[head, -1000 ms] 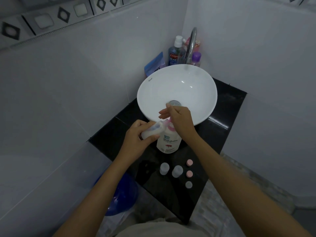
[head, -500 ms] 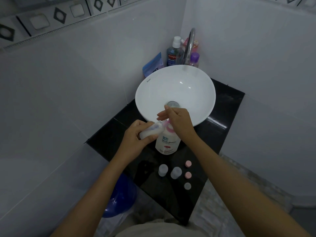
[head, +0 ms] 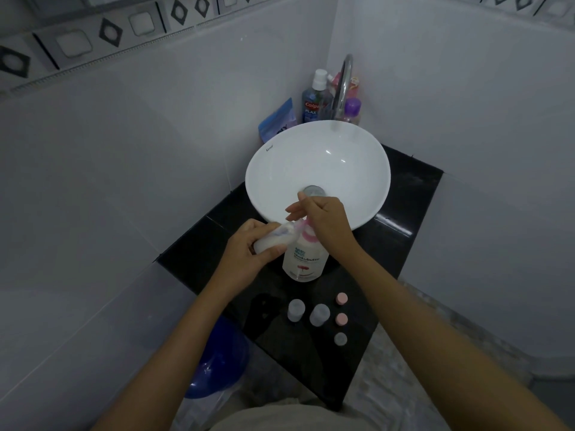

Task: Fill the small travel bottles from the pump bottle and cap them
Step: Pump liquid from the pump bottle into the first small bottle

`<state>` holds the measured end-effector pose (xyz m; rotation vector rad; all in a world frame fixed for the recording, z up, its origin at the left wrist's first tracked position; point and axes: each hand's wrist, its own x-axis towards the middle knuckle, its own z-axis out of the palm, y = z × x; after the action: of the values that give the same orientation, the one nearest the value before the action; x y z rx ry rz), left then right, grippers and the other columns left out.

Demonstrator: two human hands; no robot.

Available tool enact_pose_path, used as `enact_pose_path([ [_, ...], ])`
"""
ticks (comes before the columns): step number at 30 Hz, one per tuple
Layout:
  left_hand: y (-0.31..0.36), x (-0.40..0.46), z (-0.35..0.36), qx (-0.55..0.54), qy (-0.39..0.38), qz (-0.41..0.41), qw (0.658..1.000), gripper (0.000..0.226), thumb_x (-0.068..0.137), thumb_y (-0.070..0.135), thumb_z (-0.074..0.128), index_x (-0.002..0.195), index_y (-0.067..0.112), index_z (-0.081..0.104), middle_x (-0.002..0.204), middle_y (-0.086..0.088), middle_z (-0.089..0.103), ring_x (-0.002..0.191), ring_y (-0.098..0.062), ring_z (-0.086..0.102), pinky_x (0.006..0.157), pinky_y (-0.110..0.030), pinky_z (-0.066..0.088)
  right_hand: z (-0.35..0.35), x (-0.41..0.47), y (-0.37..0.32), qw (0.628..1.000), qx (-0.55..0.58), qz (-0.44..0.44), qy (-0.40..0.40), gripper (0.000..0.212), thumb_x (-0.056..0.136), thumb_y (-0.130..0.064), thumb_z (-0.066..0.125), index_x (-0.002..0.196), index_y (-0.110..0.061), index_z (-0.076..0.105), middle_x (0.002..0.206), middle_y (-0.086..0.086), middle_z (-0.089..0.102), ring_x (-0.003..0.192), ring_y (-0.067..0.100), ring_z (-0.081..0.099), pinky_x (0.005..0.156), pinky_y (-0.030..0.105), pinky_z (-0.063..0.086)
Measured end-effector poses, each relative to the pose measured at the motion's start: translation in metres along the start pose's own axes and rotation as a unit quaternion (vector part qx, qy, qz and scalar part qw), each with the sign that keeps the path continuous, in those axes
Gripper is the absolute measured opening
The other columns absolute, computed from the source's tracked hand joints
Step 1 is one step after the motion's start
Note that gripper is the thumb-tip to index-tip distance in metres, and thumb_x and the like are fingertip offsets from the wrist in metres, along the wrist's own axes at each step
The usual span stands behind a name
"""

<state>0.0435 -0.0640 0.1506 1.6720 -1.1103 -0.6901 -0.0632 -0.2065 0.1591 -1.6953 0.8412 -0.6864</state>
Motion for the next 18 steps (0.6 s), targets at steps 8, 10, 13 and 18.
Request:
enact_pose_path([
  [8,-0.003,-0.002,0.004,-0.002,-0.011,-0.008,1.0,0.037,0.085,0.021,0.065,0.122,0.022,0.059,0.1,-0.001,0.052,0.085,0.005,0.052,0.071,-0.001,0.04,0.007,-0.002,0.014,1.0,-0.025,0.014,0.006,0.042,0.097,-0.025,0.043,0.075,-0.009,0.075,0.07,-0.006,0.069,0.063,-0.006,0.058,0.062,0.008,0.043],
  [10,-0.003,-0.001,0.004,0.003,-0.01,-0.006,1.0,0.037,0.086,0.021,0.065,0.122,0.021,0.059,0.099,0.001,0.052,0.084,0.008,0.051,0.07,0.0,0.04,0.005,-0.001,0.012,0.999,-0.033,0.017,-0.006,0.041,0.097,-0.025,0.045,0.075,-0.009,0.075,0.07,-0.007,0.069,0.063,-0.005,0.059,0.063,0.008,0.043],
  [13,0.0,-0.001,0.001,-0.006,-0.012,0.004,1.0,0.037,0.086,0.021,0.064,0.122,0.023,0.058,0.098,0.004,0.052,0.083,0.01,0.051,0.072,-0.002,0.041,-0.001,0.002,0.001,1.0,-0.015,0.003,-0.025,0.035,0.095,-0.027,0.05,0.077,-0.009,0.075,0.068,-0.005,0.071,0.066,-0.002,0.065,0.067,0.009,0.049],
  [18,0.0,0.0,0.0,-0.013,-0.014,0.005,1.0,0.04,0.086,0.02,0.064,0.126,0.018,0.058,0.099,0.004,0.052,0.086,0.006,0.052,0.073,-0.004,0.042,-0.001,0.0,-0.001,1.0,0.003,-0.016,-0.01,0.036,0.096,-0.024,0.048,0.077,-0.008,0.074,0.067,-0.003,0.071,0.069,0.006,0.067,0.073,0.018,0.053],
])
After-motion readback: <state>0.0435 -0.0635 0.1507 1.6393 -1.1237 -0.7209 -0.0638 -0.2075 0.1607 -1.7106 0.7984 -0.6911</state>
